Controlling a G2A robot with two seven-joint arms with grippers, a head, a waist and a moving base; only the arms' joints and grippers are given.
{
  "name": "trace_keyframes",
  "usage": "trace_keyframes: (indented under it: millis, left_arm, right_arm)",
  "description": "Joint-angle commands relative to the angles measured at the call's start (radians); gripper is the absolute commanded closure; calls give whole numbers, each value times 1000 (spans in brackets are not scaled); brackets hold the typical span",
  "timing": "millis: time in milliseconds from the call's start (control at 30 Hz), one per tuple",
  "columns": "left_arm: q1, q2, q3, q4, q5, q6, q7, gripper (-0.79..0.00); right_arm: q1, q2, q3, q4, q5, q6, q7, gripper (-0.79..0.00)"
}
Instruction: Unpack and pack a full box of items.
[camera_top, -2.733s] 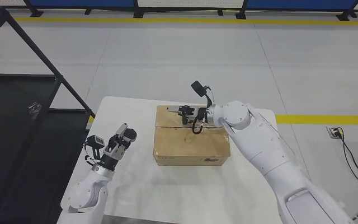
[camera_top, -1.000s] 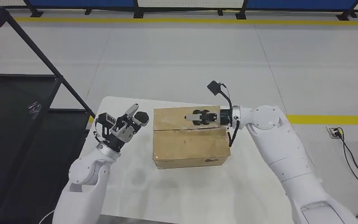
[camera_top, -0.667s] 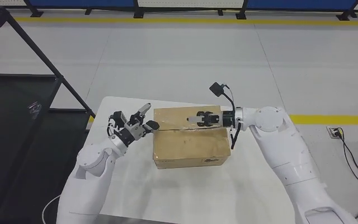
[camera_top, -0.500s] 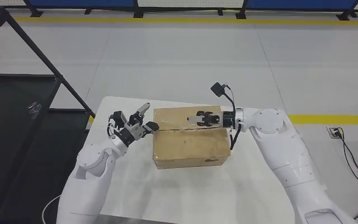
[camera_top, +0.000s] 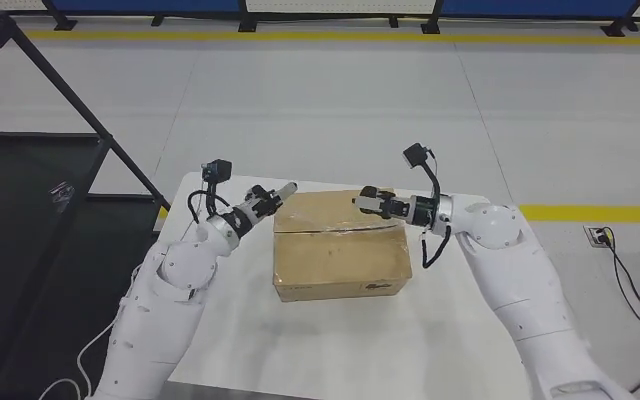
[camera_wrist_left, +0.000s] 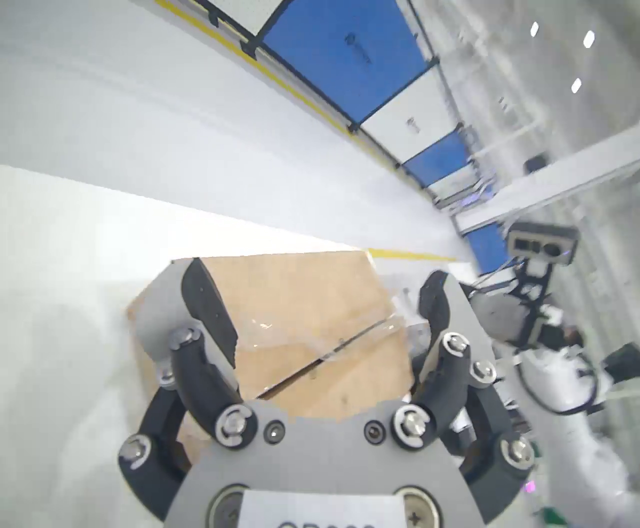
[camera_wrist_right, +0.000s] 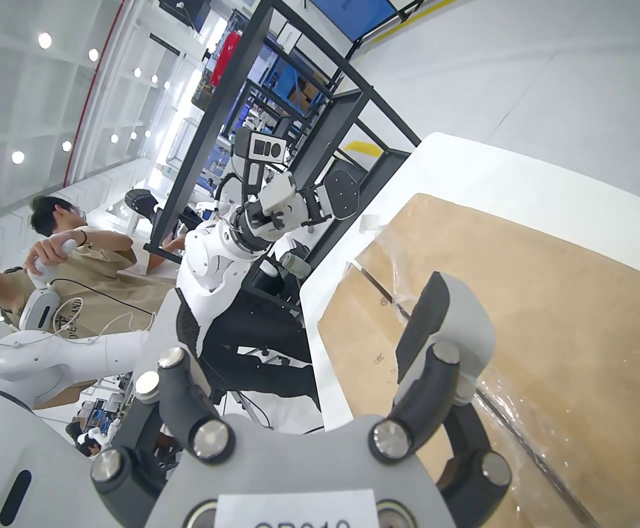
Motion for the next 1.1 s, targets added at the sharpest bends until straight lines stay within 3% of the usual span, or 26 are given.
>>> trace_keyframes:
  millis: [0, 167, 233, 533, 600, 800, 967, 1067]
  left_arm:
    - [-20, 4, 17, 8, 121, -47, 10, -785]
    - [-35, 4, 33, 22, 181, -199, 119, -785]
    - [-20, -5, 24, 35, 58, -197, 194, -785]
    - [-19, -4, 25, 34, 76, -196, 196, -785]
    - [-19, 1, 53, 31, 258, -183, 217, -785]
    - [-84, 13, 96, 94, 559, -323, 245, -785]
    - [-145, 18, 111, 166, 608, -476, 239, -785]
    - [-170, 30, 121, 181, 722, -622, 290, -785]
  right_arm:
    - [-2, 2, 3, 9, 6, -3, -2, -785]
    - [-4, 9, 10, 33, 23, -4, -3, -785]
    - [0, 11, 8, 45, 16, 15, -1, -785]
    - [0, 11, 8, 45, 16, 15, -1, -785]
    - [-19, 12, 10, 12, 16, 19, -30, -785]
    - [-51, 23, 23, -49, 12, 17, -40, -785]
    - [-71, 33, 38, -56, 15, 18, -37, -785]
    - [-85, 39, 48, -56, 27, 17, -37, -785]
